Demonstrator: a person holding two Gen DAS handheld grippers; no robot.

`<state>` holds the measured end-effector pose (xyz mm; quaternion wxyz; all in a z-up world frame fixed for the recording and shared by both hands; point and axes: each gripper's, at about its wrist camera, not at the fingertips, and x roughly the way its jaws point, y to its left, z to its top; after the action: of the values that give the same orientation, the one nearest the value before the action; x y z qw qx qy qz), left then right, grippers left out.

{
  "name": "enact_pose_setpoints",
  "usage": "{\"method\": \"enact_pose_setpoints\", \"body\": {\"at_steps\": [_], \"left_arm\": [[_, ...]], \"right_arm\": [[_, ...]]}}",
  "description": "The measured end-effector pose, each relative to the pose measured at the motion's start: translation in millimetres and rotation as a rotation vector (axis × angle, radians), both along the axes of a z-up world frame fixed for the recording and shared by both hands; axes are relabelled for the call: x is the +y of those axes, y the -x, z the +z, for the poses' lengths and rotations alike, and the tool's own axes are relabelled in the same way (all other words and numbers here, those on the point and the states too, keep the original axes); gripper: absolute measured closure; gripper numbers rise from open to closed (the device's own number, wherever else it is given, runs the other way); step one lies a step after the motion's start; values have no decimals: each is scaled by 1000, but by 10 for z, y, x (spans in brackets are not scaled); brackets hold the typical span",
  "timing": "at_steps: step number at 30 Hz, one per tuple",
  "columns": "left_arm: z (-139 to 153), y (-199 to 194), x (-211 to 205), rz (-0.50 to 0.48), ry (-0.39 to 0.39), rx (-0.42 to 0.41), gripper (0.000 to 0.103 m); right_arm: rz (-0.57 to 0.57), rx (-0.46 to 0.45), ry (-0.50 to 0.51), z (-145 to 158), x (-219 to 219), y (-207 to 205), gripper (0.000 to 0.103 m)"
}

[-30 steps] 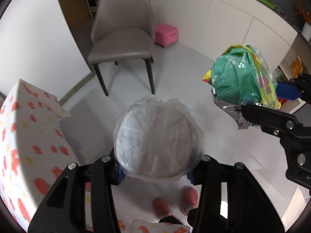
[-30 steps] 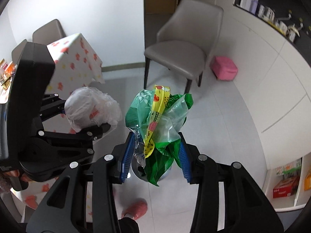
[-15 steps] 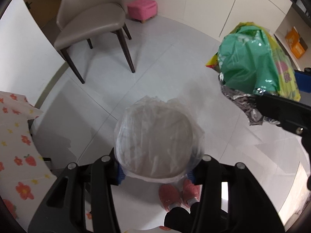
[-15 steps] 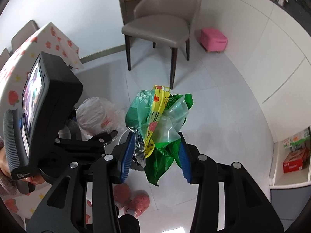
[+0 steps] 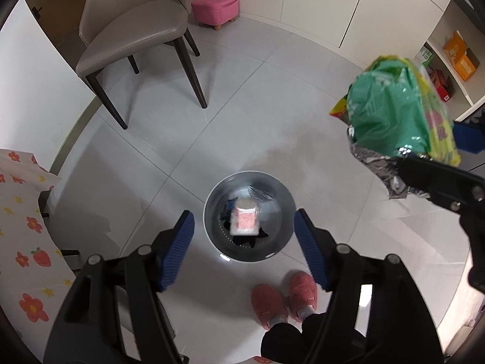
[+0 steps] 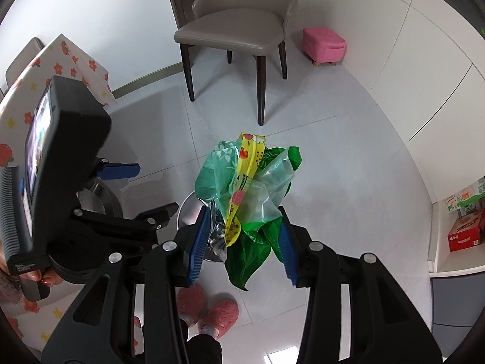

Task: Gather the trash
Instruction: 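Open the left tool over the bin, then open the right tool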

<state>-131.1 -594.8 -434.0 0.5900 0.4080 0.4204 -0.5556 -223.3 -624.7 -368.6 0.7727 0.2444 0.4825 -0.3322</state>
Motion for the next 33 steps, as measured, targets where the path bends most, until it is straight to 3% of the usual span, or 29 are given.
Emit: {"method": "enact_pose_setpoints", "body": {"at_steps": [13,17,27,33], "left_arm": [[25,-113,144,35,-11,-15,35],[23,-160,183,50,-20,-26,35],[119,-275,248,87,-19,-34,35],[396,-331,337,114,-2,-34,35]], "right_arm": [[56,-16,-45,-281,59,-134,55],[78,-28,-54,-334,24,-194,44],[93,-36,-43,-205,70,-242,41],[109,-32,-28,53,163,-266,41]]}}
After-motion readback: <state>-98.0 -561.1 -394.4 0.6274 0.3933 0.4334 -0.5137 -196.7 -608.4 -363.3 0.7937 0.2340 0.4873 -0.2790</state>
